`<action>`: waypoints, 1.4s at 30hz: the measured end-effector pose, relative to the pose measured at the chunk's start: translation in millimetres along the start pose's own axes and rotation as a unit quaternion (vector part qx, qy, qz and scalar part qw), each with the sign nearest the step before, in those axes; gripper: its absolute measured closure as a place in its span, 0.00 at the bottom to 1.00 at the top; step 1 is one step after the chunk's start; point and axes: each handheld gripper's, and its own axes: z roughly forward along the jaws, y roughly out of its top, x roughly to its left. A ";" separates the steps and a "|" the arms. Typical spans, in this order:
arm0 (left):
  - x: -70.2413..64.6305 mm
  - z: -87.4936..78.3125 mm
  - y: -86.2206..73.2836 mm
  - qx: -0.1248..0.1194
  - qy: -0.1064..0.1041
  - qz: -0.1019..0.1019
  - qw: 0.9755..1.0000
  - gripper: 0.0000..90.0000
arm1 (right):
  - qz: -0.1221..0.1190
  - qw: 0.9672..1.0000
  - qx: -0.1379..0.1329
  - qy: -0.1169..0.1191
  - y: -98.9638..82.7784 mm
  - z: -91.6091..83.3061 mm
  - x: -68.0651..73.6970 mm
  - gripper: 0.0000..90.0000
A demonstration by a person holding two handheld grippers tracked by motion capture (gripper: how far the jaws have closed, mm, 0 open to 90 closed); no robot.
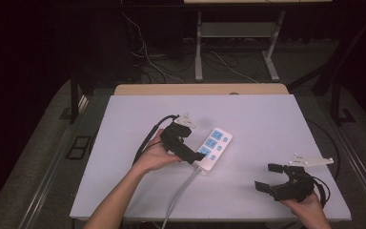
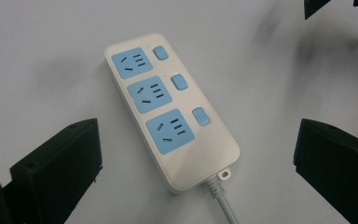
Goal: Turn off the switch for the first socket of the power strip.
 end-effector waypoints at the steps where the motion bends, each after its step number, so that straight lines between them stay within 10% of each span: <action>1: 0.0 1.1 0.7 0.002 0.001 0.001 1.000 0.00 | 0.000 1.000 0.000 0.000 0.0 0.1 0.0 0.00; 14: -1.2 12.9 18.0 0.006 -0.001 0.024 1.000 0.16 | -0.003 1.000 0.003 0.002 -0.1 1.2 -0.2 0.00; 31: -3.5 32.8 23.0 0.043 -0.010 0.038 0.998 0.74 | -0.004 1.000 0.010 0.006 -0.2 2.8 -0.4 0.00; 42: -3.8 46.4 22.5 0.058 -0.013 0.044 0.997 0.92 | -0.004 1.000 0.010 0.007 -0.2 2.4 -0.9 0.00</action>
